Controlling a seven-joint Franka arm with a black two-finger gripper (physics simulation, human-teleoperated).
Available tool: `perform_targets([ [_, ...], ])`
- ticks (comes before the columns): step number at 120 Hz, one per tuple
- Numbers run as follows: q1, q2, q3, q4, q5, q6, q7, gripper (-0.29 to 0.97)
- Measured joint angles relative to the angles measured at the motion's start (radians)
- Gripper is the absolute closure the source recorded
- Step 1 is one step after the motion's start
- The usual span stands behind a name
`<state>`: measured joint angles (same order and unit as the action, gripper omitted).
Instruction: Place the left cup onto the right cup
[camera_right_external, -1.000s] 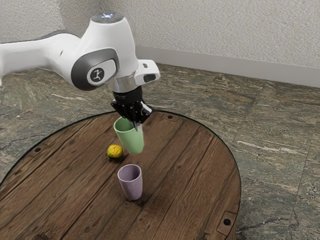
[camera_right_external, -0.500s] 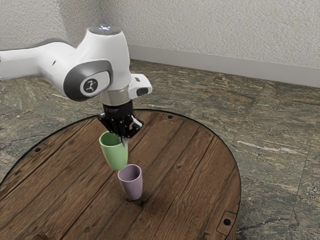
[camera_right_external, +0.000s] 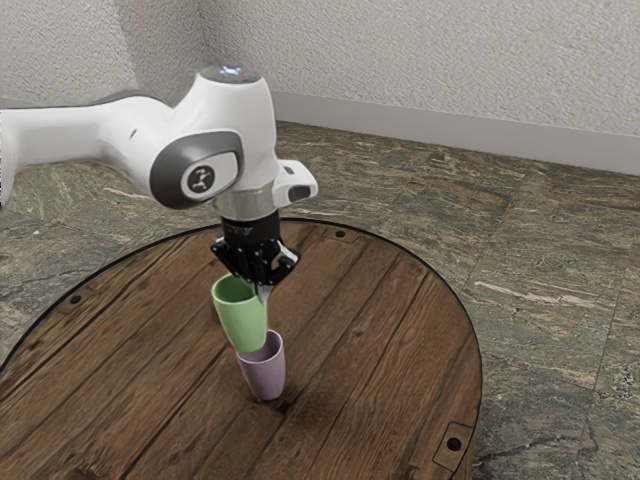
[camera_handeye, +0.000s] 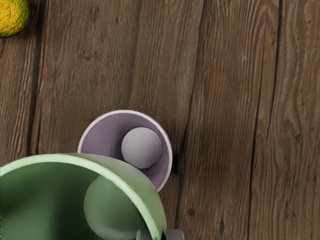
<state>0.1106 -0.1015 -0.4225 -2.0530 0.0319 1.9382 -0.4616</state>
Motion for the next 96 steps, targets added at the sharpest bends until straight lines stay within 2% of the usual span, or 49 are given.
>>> perform_targets([
  [96, -0.009, 0.154, 0.037, 0.035, 0.032, 0.056, -0.028, 0.79],
])
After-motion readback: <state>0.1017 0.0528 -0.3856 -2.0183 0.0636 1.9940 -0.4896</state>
